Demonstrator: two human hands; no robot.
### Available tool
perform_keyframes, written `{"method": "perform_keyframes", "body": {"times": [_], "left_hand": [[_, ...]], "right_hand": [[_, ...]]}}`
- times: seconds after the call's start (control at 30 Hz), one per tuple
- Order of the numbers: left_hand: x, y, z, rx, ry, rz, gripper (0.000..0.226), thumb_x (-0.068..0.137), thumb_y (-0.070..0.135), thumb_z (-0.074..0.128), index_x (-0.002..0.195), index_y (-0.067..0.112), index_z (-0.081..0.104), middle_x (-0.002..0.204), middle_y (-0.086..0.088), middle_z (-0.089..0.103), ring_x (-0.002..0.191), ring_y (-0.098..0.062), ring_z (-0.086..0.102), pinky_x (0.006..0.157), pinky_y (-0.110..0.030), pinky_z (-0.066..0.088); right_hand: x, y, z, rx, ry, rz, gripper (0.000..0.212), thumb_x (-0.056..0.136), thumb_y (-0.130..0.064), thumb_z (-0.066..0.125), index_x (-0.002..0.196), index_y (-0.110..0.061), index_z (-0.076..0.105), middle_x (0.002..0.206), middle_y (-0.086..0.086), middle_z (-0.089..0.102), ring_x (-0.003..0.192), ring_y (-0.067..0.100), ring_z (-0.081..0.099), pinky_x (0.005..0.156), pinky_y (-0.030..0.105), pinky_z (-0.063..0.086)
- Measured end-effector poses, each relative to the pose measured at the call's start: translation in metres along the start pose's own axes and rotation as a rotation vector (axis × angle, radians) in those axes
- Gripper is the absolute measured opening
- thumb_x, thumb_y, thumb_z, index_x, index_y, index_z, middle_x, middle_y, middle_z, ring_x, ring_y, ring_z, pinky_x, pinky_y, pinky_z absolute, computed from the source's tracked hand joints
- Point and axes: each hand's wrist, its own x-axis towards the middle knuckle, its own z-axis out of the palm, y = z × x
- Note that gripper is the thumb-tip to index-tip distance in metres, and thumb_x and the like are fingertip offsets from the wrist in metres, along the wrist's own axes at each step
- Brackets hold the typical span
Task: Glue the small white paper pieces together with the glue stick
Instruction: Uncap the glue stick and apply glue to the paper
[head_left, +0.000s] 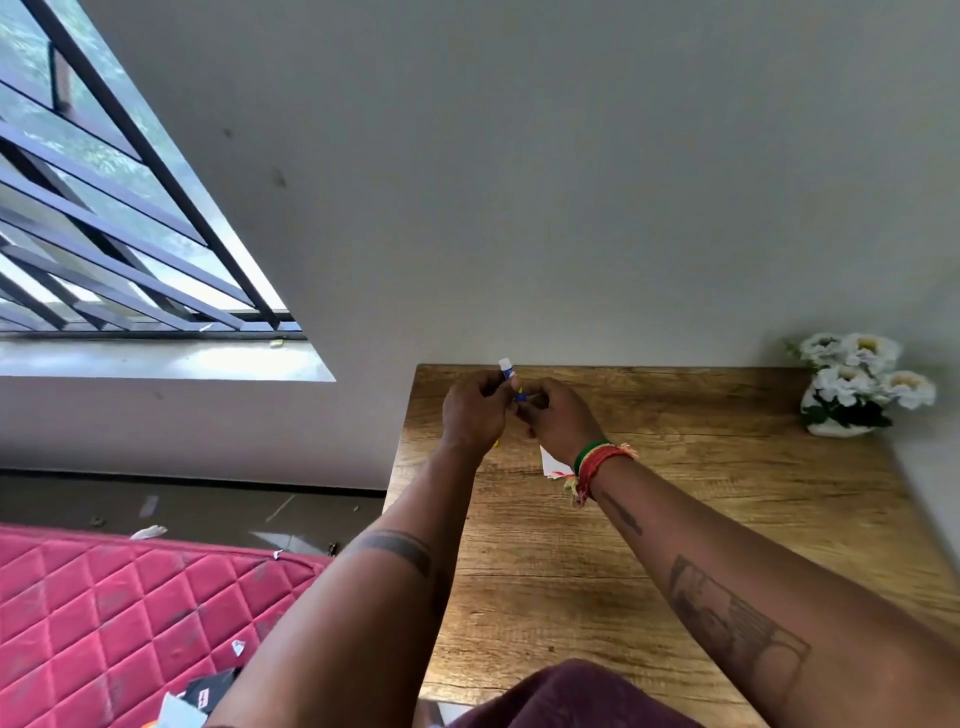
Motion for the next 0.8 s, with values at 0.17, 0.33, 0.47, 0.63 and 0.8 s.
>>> {"method": "perform_keyframes", "body": {"times": [0.17,0.33,0.47,0.63,0.8], "left_hand": [[-0.004,-0.002,-0.002,0.032,-0.023,0.033,0.024,0.098,0.035,0.070,0.111,0.017,0.080,0.103,0.000,0.081,0.091,-0.013,0.069,0.063,-0.018,0.041],[-0.008,-0.005,-0.004,0.026,-0.046,0.032,0.029,0.098,0.036,0.069,0.118,0.017,0.079,0.108,-0.001,0.081,0.101,-0.016,0.073,0.067,-0.018,0.044],[-0.007,-0.007,-0.006,0.019,-0.036,0.018,0.029,0.098,0.035,0.070,0.119,0.017,0.079,0.110,-0.002,0.081,0.104,-0.016,0.073,0.079,-0.026,0.053],[-0.008,-0.009,-0.005,-0.004,-0.040,0.010,0.030,0.097,0.036,0.071,0.120,0.018,0.079,0.111,-0.002,0.081,0.106,-0.017,0.072,0.093,-0.036,0.057],[-0.007,-0.006,-0.006,0.009,-0.035,-0.004,0.031,0.097,0.036,0.071,0.122,0.019,0.077,0.114,-0.002,0.080,0.109,-0.017,0.072,0.095,-0.036,0.057]], "right_hand": [[-0.011,-0.004,-0.004,0.010,-0.064,-0.049,0.026,0.103,-0.015,0.054,0.123,-0.017,0.069,0.098,-0.001,0.070,0.071,0.011,0.061,0.057,0.018,0.050],[-0.009,0.003,-0.002,-0.064,0.024,-0.038,0.007,0.090,-0.020,0.072,0.085,-0.016,0.074,0.080,0.004,0.072,0.073,0.021,0.065,0.072,0.037,0.051],[-0.014,0.002,-0.005,0.032,-0.086,-0.058,0.020,0.096,-0.023,0.065,0.114,-0.021,0.073,0.097,0.004,0.075,0.080,0.016,0.065,0.080,0.040,0.055],[-0.008,0.008,-0.004,-0.034,-0.027,-0.041,0.008,0.090,-0.024,0.073,0.096,-0.022,0.076,0.080,-0.006,0.072,0.074,0.015,0.065,0.071,0.032,0.051],[-0.016,0.000,-0.006,0.037,-0.097,-0.082,0.016,0.096,-0.021,0.066,0.110,-0.024,0.072,0.088,-0.004,0.072,0.072,0.010,0.062,0.065,0.023,0.048]]}}
